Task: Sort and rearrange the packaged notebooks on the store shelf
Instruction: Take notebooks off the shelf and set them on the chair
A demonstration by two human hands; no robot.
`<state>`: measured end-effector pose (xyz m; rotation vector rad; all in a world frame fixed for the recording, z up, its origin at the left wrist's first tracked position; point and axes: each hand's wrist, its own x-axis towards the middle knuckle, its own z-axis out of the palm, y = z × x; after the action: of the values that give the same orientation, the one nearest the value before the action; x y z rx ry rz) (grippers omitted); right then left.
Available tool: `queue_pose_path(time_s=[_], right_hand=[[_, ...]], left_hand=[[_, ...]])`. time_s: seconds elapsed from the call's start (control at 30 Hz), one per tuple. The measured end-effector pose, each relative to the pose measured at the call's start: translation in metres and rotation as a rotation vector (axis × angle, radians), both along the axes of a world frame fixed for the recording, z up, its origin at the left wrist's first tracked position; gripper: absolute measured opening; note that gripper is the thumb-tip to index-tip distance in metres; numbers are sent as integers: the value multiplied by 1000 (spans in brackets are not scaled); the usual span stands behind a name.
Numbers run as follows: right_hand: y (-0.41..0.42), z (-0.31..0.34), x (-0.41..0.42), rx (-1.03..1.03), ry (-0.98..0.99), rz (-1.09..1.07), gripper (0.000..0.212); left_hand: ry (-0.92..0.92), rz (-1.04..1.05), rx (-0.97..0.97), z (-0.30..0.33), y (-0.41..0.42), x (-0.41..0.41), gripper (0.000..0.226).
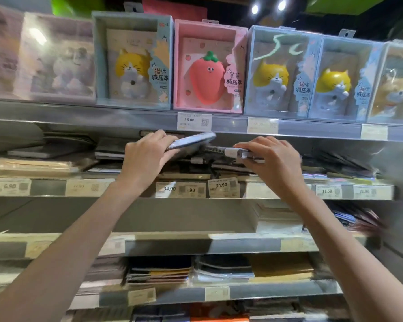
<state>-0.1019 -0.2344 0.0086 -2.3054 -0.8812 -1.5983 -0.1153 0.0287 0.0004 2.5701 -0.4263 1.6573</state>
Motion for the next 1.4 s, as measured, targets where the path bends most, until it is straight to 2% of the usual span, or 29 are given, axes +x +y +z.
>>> queue_pose_path(time_s=[0.1, 0.23, 0.37, 0.5, 0.73, 0.97, 1.13, 1.4], right_hand=[[13, 1, -43, 9, 41, 13, 26], [31, -16, -87, -31, 160, 8, 23], [49, -58, -117, -61, 377, -46, 21], [59, -111, -133, -96, 524, -109, 22], [84, -199, -150, -230, 786, -120, 23], [95, -305, -146, -328, 1023, -134, 21], [102, -391, -148, -399, 1192, -135, 29], [116, -529, -159, -415, 1374, -41, 21]], left_hand=[[20, -30, -41, 3, 14, -31, 27], [59, -96, -4, -9, 29, -67, 27], [80, -153, 61, -34, 45, -95, 25], [218, -241, 7, -75, 56, -119, 24], [475, -156, -37, -179, 73, -146, 26], [832, -42, -132, -289, 84, -159, 33], [1037, 27, -246, -383, 98, -175, 32], [1309, 174, -474, -544, 124, -215, 34]])
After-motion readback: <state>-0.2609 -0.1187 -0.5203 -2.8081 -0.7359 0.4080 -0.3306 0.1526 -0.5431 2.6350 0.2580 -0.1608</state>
